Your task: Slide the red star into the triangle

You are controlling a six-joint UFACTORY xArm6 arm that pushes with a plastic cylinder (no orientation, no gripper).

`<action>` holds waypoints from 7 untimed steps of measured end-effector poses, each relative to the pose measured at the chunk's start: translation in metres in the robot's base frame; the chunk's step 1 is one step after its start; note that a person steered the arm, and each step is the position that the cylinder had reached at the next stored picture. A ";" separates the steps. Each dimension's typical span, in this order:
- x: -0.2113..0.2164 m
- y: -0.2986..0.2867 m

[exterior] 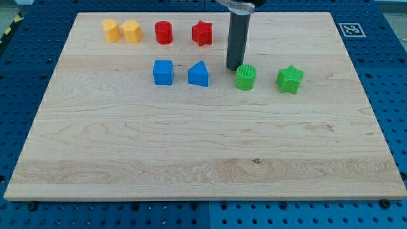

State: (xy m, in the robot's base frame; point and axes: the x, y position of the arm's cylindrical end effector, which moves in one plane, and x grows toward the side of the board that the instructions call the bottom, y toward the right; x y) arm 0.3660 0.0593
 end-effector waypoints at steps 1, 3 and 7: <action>0.000 0.001; -0.029 -0.009; -0.140 -0.047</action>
State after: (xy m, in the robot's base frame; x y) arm 0.2262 0.0122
